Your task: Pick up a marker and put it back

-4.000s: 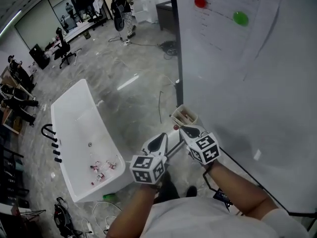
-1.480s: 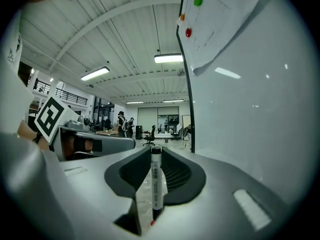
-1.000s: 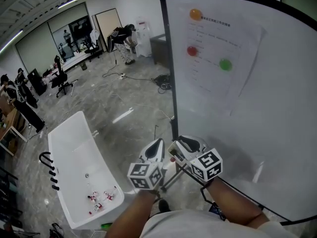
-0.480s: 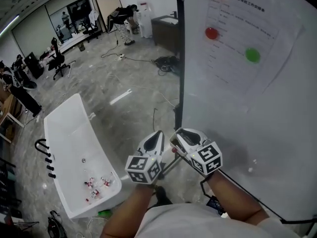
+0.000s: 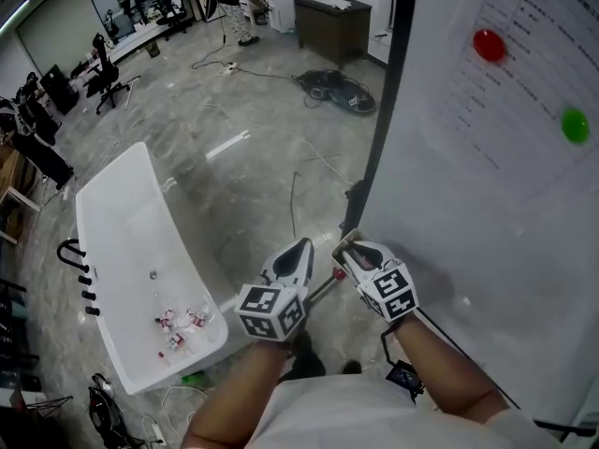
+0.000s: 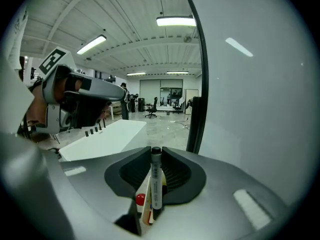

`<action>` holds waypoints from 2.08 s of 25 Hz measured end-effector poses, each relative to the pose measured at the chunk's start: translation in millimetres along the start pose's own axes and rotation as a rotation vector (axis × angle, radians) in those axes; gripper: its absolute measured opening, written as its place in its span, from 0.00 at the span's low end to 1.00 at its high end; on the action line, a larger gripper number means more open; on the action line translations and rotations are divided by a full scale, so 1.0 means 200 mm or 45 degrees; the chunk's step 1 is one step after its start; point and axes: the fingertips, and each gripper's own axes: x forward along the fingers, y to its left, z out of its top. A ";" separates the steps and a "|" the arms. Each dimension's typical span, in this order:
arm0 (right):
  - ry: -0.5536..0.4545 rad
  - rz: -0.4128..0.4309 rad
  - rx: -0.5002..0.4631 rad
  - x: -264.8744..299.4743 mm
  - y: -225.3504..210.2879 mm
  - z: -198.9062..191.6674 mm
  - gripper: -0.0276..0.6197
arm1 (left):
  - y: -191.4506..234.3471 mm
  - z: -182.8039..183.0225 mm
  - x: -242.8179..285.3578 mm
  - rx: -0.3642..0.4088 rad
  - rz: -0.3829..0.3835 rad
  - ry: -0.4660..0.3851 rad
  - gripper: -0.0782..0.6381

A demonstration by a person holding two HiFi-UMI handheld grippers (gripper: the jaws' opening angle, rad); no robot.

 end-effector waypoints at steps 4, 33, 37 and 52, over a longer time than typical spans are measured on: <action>0.087 0.011 -0.065 0.22 -0.02 -0.11 0.15 | 0.17 -0.08 0.10 -0.030 0.002 0.044 0.11; 0.237 0.035 -0.150 0.27 0.07 -0.21 0.19 | 0.18 -0.14 0.05 -0.065 0.005 0.071 0.11; 0.137 0.034 -0.101 0.13 0.12 -0.07 0.15 | 0.09 -0.08 -0.03 -0.043 0.001 0.036 0.11; -0.326 0.025 -0.011 -0.70 0.21 0.56 0.05 | -0.51 0.22 -0.28 0.151 -0.016 -0.096 0.11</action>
